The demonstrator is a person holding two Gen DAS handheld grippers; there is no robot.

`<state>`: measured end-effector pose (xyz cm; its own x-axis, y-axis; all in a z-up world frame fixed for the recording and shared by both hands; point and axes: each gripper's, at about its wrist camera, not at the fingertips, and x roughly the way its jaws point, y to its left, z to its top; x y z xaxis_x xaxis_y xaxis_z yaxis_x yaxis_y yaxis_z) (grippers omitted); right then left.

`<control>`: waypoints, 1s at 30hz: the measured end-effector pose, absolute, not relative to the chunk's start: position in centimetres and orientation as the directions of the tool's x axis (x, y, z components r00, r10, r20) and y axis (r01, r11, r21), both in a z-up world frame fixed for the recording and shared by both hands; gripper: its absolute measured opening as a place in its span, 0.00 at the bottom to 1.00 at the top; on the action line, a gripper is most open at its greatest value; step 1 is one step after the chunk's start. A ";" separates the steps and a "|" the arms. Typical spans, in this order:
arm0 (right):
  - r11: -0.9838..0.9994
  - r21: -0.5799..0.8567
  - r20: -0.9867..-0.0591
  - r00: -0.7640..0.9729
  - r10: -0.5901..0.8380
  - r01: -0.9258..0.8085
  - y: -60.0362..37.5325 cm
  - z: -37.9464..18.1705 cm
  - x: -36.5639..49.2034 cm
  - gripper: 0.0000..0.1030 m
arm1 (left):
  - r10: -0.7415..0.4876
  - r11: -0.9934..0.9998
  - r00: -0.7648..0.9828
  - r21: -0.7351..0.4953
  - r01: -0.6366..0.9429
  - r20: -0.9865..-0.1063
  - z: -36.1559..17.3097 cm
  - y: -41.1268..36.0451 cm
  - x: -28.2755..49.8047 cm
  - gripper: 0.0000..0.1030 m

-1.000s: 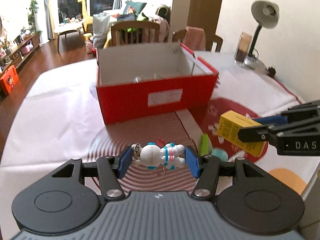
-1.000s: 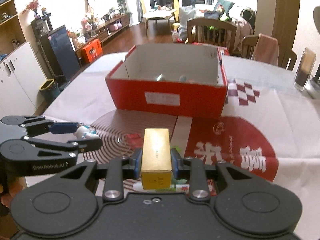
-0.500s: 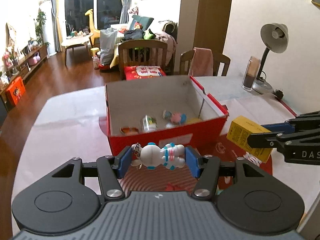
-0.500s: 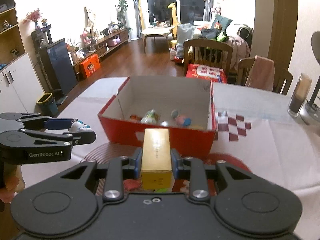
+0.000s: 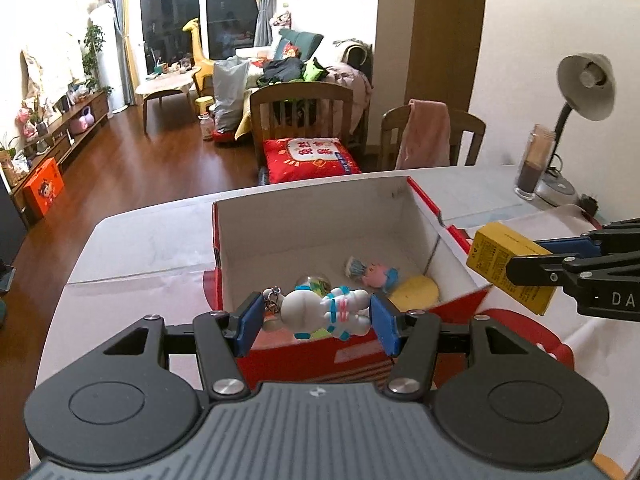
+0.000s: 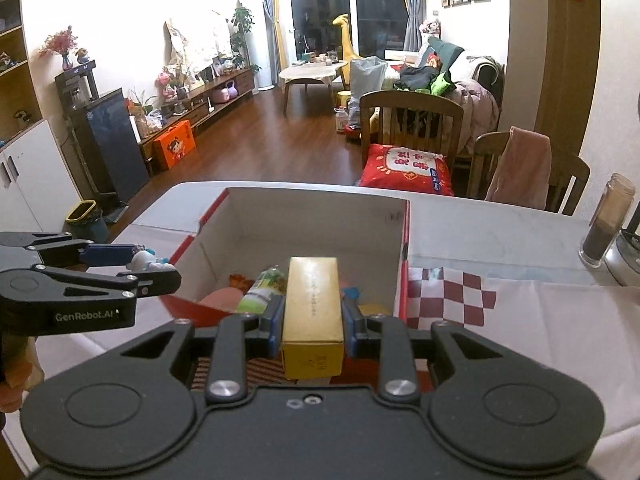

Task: Organize rigid objects
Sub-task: 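Carry astronaut keychain and yellow box into the red box and release both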

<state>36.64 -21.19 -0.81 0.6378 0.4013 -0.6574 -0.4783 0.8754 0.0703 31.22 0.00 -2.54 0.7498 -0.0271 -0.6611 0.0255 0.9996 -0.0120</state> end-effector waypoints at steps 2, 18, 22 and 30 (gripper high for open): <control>0.873 0.065 -0.661 0.635 0.400 -0.483 -21.1 -1.2 37.7 0.27 | -0.013 1.000 0.746 0.003 0.020 -0.666 -2.7 0.0 32.3 0.56; 0.848 0.025 -0.731 0.569 0.377 -0.529 -18.2 -5.7 44.4 0.27 | 0.032 0.999 0.676 0.030 -0.015 -0.736 -6.9 -0.1 42.3 0.56; 0.853 0.034 -0.749 0.552 0.366 -0.521 -18.0 -6.9 46.3 0.27 | 0.049 0.999 0.655 0.036 -0.033 -0.754 -8.2 -0.2 44.0 0.56; 0.842 0.013 -0.783 0.518 0.344 -0.540 -16.5 -9.6 48.0 0.27 | 0.074 0.997 0.619 0.046 -0.061 -0.782 -10.3 -0.5 46.9 0.56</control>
